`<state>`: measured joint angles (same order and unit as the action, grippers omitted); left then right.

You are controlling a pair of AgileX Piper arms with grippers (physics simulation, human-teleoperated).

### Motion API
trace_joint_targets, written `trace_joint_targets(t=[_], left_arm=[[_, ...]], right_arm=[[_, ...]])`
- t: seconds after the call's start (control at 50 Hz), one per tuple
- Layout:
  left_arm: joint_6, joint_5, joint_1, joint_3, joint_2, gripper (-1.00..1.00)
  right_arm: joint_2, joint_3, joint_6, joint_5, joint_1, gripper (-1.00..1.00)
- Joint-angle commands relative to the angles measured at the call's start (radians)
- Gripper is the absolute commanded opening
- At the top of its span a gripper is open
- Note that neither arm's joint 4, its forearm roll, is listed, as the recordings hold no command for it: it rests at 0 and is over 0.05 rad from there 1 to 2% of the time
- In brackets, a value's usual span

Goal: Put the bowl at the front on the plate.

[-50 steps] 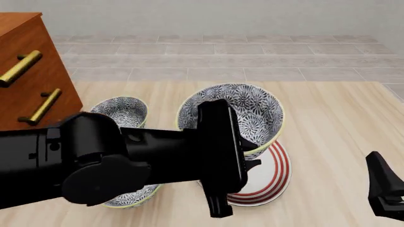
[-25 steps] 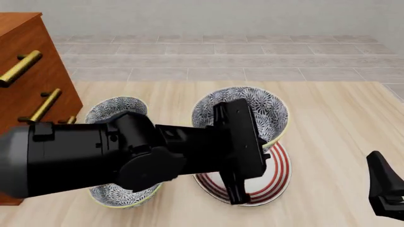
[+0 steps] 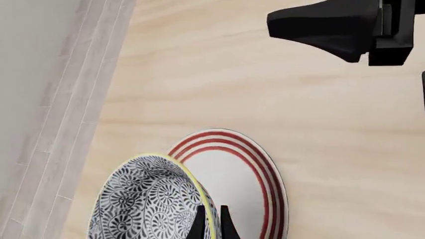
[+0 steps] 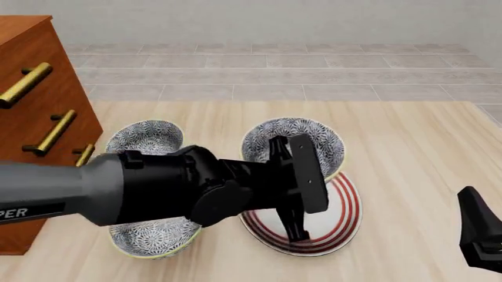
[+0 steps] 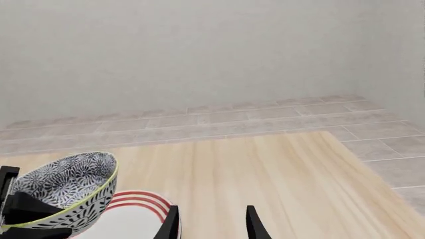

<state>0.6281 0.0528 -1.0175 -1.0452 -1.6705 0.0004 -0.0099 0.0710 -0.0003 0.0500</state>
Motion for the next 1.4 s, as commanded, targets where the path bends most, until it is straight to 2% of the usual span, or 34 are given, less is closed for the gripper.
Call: trace_joint_targets(t=[0.02, 0.5, 0.7, 0.78, 0.84, 0.86, 1.14, 1.4], left_arm=[[0.003, -0.021, 0.024, -0.015, -0.060, -1.00], [-0.048, -0.007, 0.010, -0.030, -0.111, -1.00], [-0.104, 0.038, -0.006, -0.062, -0.116, -1.00], [-0.106, 0.043, -0.005, -0.065, -0.119, -1.00], [-0.140, 0.069, -0.013, -0.085, -0.127, -1.00], [-0.127, 0.062, -0.012, -0.078, -0.126, -1.00], [-0.168, 0.085, -0.020, -0.099, -0.155, -1.00], [-0.166, 0.059, -0.019, -0.082, -0.182, -1.00]], right_arm=[[0.000, -0.003, 0.003, 0.001, 0.003, 1.00], [0.000, 0.001, 0.005, -0.006, 0.005, 1.00], [0.000, 0.000, 0.005, -0.005, 0.004, 1.00], [0.000, -0.006, 0.005, 0.001, 0.003, 1.00], [0.000, 0.001, 0.005, -0.005, 0.003, 1.00], [0.000, 0.003, 0.006, -0.007, 0.003, 1.00], [0.000, 0.002, 0.007, -0.005, 0.003, 1.00], [0.000, 0.005, 0.009, -0.011, 0.005, 1.00]])
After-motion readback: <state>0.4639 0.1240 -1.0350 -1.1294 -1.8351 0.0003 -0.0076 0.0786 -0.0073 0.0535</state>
